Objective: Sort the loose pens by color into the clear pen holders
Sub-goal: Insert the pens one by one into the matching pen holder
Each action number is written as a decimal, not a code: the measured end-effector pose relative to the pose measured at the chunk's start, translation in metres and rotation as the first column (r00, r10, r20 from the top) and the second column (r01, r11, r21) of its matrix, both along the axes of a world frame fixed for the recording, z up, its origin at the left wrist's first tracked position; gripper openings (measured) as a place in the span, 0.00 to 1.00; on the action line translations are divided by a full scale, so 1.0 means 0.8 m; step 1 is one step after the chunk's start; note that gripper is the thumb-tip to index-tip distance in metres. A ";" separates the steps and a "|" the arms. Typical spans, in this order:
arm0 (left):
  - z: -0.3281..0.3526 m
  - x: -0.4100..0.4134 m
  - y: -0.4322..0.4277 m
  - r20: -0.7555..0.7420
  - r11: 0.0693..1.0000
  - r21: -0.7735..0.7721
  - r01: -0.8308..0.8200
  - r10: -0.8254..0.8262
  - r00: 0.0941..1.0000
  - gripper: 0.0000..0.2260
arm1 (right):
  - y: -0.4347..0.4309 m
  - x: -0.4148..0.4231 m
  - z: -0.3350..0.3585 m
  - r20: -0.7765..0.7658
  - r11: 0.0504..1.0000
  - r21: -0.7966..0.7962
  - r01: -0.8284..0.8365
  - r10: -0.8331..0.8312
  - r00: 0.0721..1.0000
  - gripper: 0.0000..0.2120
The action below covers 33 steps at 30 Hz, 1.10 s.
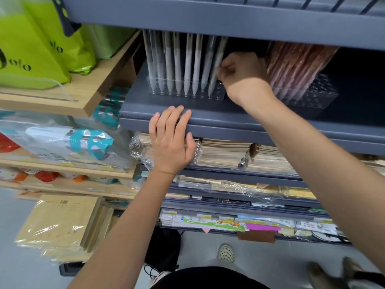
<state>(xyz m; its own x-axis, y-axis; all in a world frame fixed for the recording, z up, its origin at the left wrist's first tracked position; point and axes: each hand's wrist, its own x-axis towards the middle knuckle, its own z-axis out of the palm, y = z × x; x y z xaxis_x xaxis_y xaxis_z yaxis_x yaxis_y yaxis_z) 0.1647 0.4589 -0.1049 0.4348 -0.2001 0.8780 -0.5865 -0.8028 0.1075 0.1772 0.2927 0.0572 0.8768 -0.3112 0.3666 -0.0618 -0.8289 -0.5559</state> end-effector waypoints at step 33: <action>0.019 -0.021 0.021 -0.198 0.988 0.077 0.136 -0.118 0.973 0.23 | 0.028 -0.015 -0.002 -0.155 0.990 -0.028 0.141 -0.144 0.977 0.12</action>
<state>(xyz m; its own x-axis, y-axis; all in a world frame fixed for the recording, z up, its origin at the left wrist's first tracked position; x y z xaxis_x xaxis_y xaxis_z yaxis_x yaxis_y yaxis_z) 0.1478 0.4758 -0.0896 0.5599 -0.3382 0.7564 -0.6595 -0.7346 0.1597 0.1650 0.3149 0.0559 0.8705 -0.4324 0.2351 -0.2649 -0.8142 -0.5166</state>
